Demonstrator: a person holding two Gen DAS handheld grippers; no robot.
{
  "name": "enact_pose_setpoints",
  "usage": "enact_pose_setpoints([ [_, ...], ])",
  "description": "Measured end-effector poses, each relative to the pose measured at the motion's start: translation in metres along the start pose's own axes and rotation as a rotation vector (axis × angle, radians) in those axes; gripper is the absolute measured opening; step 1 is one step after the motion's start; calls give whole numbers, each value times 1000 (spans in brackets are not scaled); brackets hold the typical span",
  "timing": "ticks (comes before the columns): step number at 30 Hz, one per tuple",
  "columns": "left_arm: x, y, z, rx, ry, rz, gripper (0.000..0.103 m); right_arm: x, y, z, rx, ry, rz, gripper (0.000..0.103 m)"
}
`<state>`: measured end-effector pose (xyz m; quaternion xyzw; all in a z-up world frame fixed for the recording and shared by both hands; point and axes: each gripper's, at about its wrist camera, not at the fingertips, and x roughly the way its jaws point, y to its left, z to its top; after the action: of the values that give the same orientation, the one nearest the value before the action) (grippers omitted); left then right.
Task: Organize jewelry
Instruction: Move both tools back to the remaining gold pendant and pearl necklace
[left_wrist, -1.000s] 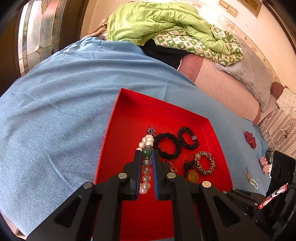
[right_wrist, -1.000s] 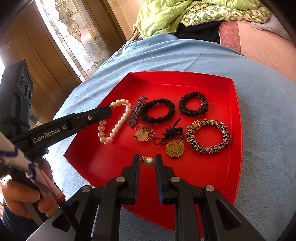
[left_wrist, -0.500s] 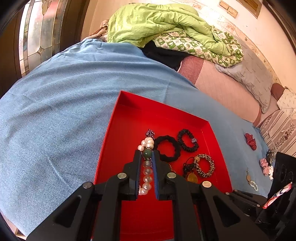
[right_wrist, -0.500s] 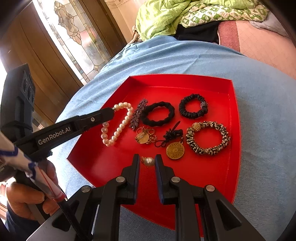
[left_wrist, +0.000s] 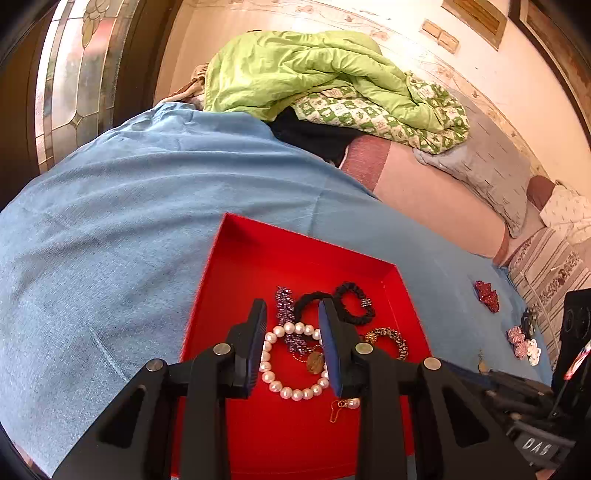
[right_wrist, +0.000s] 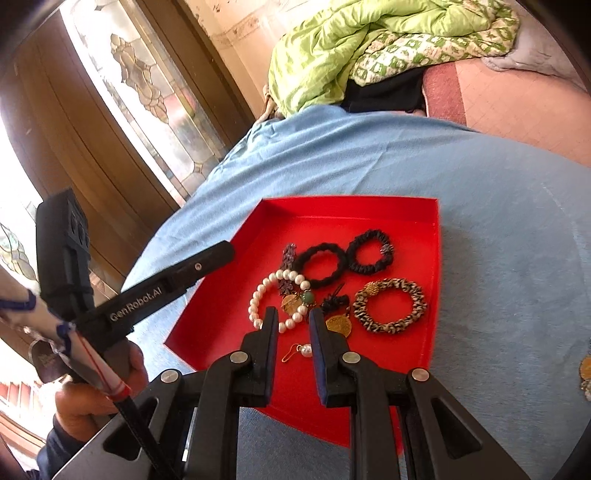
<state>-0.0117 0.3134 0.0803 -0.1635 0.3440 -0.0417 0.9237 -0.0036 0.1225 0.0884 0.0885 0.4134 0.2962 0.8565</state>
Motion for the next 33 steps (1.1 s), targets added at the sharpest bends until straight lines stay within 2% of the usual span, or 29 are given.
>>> enact_pose_setpoints([
  [8, 4, -20, -4, 44, 9, -16, 27, -39, -30, -8, 34, -16, -27, 18],
  [16, 14, -64, -13, 153, 27, -50, 28, -103, -116, -28, 135, -36, -144, 18],
  [21, 26, -106, -22, 241, 54, -74, 28, -140, -181, -46, 264, -72, -203, 18],
  [25, 37, -148, -35, 303, 91, -131, 28, -158, -220, -59, 351, -73, -228, 18],
  [30, 50, -201, -55, 376, 147, -218, 28, -170, -243, -66, 328, -44, -318, 18],
  [33, 59, -228, -70, 426, 186, -249, 28, -163, -247, -71, 276, 18, -358, 18],
])
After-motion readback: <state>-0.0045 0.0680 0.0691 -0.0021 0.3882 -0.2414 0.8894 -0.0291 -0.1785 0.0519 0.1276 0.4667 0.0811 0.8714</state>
